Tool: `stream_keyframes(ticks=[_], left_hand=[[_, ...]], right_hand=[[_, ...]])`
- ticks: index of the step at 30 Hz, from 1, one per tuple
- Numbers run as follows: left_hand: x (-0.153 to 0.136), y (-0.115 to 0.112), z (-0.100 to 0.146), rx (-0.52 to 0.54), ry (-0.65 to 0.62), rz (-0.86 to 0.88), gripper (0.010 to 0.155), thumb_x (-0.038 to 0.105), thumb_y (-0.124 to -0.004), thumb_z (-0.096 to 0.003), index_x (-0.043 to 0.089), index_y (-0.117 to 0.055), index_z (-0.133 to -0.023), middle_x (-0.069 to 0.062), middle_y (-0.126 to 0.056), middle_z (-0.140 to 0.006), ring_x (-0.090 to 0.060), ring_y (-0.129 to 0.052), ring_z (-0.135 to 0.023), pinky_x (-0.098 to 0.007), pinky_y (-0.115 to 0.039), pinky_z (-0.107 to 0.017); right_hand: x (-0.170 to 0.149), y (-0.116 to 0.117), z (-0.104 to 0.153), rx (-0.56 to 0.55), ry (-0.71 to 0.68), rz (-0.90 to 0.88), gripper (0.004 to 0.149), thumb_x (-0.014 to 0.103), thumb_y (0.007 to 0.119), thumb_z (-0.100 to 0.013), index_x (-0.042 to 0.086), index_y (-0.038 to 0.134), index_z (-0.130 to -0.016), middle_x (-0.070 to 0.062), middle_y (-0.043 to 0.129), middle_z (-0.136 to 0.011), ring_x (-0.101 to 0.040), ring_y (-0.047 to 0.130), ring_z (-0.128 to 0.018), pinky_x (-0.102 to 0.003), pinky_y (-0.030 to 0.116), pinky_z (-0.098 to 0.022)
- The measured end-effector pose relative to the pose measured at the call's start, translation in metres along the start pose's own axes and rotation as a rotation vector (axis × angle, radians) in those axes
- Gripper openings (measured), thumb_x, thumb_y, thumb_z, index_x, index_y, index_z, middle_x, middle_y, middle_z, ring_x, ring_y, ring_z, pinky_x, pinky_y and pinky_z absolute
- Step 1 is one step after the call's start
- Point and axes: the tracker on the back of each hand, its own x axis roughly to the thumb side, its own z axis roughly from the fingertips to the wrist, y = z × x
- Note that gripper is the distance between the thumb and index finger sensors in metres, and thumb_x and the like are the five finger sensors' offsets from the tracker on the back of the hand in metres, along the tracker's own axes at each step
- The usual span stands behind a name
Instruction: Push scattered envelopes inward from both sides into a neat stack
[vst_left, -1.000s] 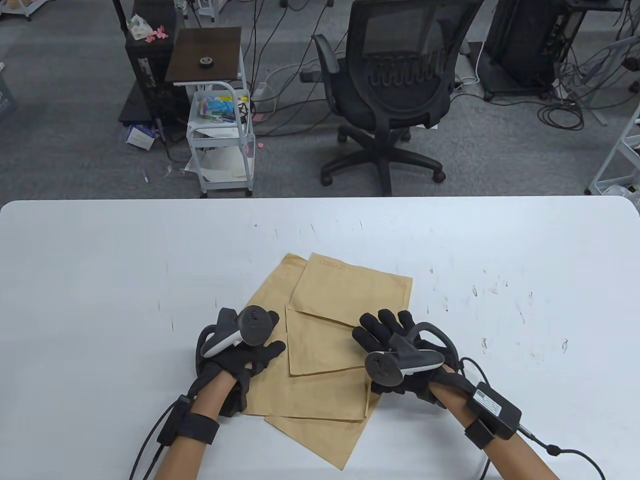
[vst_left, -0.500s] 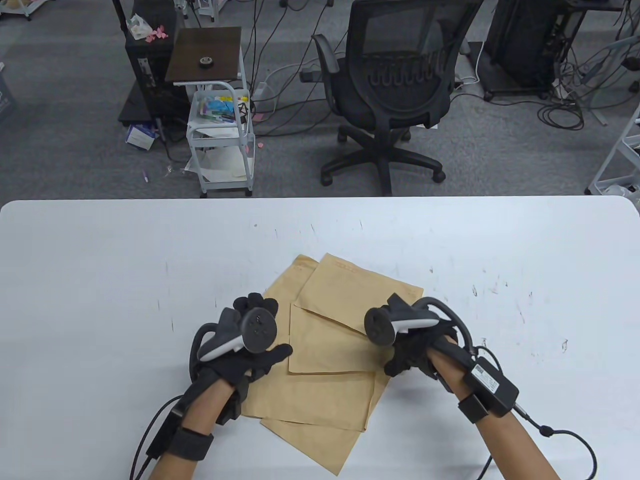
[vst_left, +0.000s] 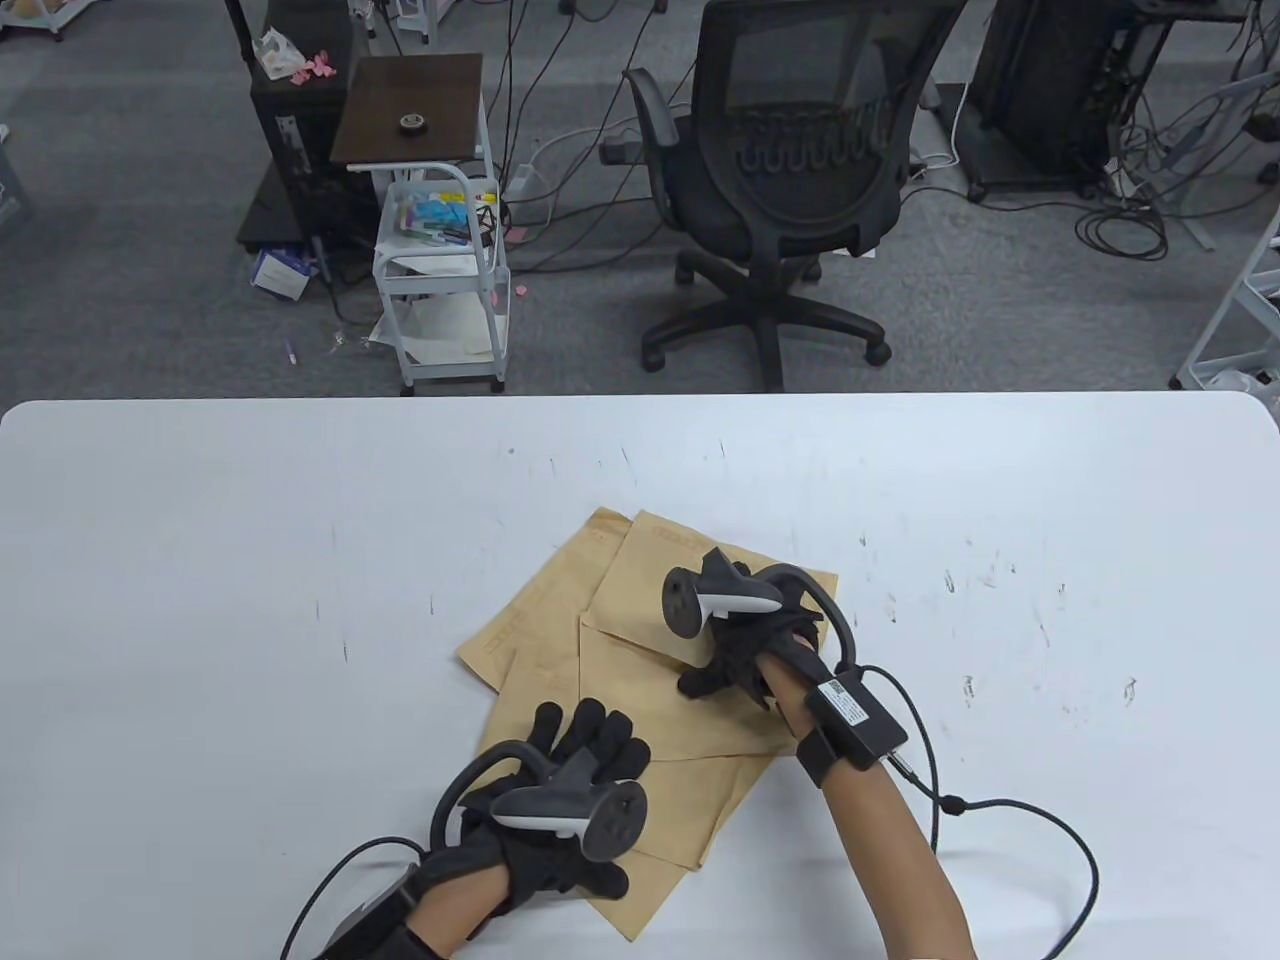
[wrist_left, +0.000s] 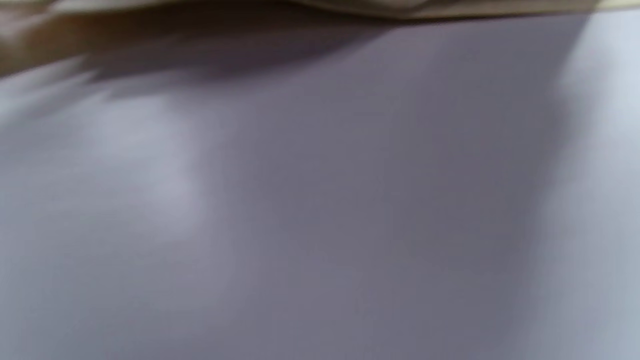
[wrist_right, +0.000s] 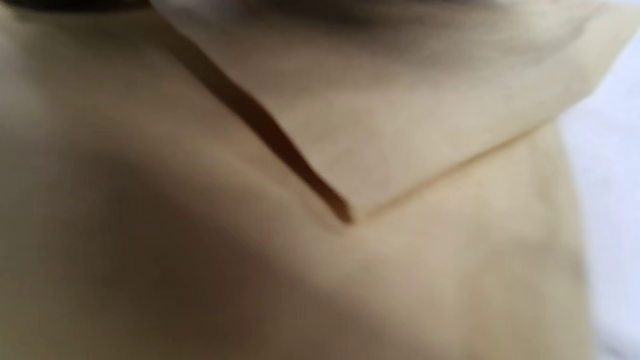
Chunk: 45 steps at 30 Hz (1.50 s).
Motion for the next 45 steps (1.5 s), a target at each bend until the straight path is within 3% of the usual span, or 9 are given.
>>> stream_keyframes(ticks=[9, 16, 18, 21, 24, 28, 35, 40, 45], left_hand=[[-0.064, -0.003, 0.009, 0.034, 0.148, 0.100, 0.107, 0.063, -0.063, -0.0393, 0.017, 0.010, -0.101, -0.018, 0.016, -0.106, -0.049, 0.011, -0.099, -0.074, -0.006, -0.070], [-0.036, 0.020, 0.021, 0.056, -0.072, 0.459, 0.106, 0.060, -0.067, -0.0443, 0.013, 0.009, -0.102, -0.022, 0.016, -0.105, -0.053, 0.011, -0.099, -0.074, -0.006, -0.069], [-0.019, 0.011, 0.008, -0.042, -0.051, 0.330, 0.110, 0.062, -0.066, -0.0439, 0.011, 0.014, -0.099, -0.023, 0.021, -0.103, -0.053, 0.014, -0.097, -0.075, -0.003, -0.069], [-0.003, -0.003, -0.006, -0.003, 0.022, 0.110, 0.108, 0.065, -0.057, -0.0401, 0.009, 0.015, -0.098, -0.025, 0.020, -0.102, -0.055, 0.012, -0.097, -0.075, -0.006, -0.068], [-0.005, -0.003, -0.005, 0.105, 0.029, 0.211, 0.106, 0.064, -0.058, -0.0453, 0.009, 0.015, -0.098, -0.025, 0.020, -0.103, -0.055, 0.012, -0.097, -0.076, -0.005, -0.068], [-0.006, 0.005, -0.011, 0.159, 0.054, 0.220, 0.103, 0.063, -0.056, -0.0468, 0.010, 0.015, -0.099, -0.024, 0.020, -0.104, -0.053, 0.013, -0.098, -0.076, -0.004, -0.069], [0.003, 0.006, -0.016, 0.117, 0.052, 0.149, 0.099, 0.065, -0.050, -0.0451, 0.013, 0.014, -0.100, -0.021, 0.017, -0.106, -0.051, 0.010, -0.101, -0.075, -0.006, -0.071], [-0.042, 0.007, 0.003, -0.037, 0.192, 0.165, 0.104, 0.066, -0.057, -0.0442, 0.014, 0.015, -0.099, -0.020, 0.019, -0.105, -0.051, 0.011, -0.101, -0.074, -0.005, -0.071], [-0.104, -0.014, 0.019, -0.054, 0.322, 0.359, 0.100, 0.065, -0.058, -0.0451, 0.016, 0.008, -0.103, -0.023, 0.011, -0.108, -0.053, 0.002, -0.103, -0.075, -0.012, -0.072]], right_hand=[[-0.013, 0.013, 0.008, -0.085, -0.071, -0.106, 0.106, 0.058, 0.067, -0.039, 0.003, 0.003, -0.104, -0.032, -0.001, -0.108, -0.067, 0.010, -0.092, -0.078, 0.026, -0.065], [-0.010, -0.018, 0.020, -0.206, -0.078, -0.169, 0.099, 0.059, 0.065, -0.042, 0.000, 0.021, -0.110, -0.035, 0.019, -0.114, -0.065, 0.033, -0.098, -0.079, 0.031, -0.066], [-0.014, -0.026, 0.012, -0.253, 0.037, -0.201, 0.099, 0.059, 0.062, -0.043, -0.002, 0.020, -0.109, -0.038, 0.018, -0.113, -0.067, 0.030, -0.098, -0.080, 0.029, -0.065], [-0.018, -0.020, -0.008, -0.249, 0.169, -0.160, 0.098, 0.059, 0.059, -0.044, -0.004, 0.022, -0.109, -0.040, 0.017, -0.112, -0.068, 0.024, -0.096, -0.081, 0.026, -0.064], [-0.006, -0.008, -0.015, -0.224, 0.113, -0.134, 0.094, 0.058, 0.050, -0.044, -0.003, 0.018, -0.107, -0.037, 0.016, -0.112, -0.067, 0.019, -0.095, -0.080, 0.024, -0.064], [0.013, -0.013, 0.001, -0.249, -0.049, -0.157, 0.086, 0.057, 0.053, -0.044, 0.003, 0.037, -0.109, -0.038, 0.020, -0.112, -0.068, 0.021, -0.094, -0.080, 0.026, -0.063], [0.025, -0.017, 0.015, -0.156, -0.130, -0.107, 0.090, 0.055, 0.060, -0.046, 0.003, 0.027, -0.111, -0.037, 0.014, -0.112, -0.067, 0.024, -0.096, -0.080, 0.025, -0.064], [0.018, -0.015, 0.054, -0.113, -0.183, -0.015, 0.096, 0.056, 0.065, -0.045, 0.000, 0.022, -0.110, -0.040, 0.014, -0.112, -0.068, 0.030, -0.097, -0.080, 0.030, -0.064], [0.040, 0.034, 0.112, -0.182, -0.338, 0.251, 0.105, 0.057, 0.069, -0.041, -0.002, 0.013, -0.109, -0.040, 0.010, -0.111, -0.070, 0.028, -0.097, -0.081, 0.031, -0.064]])
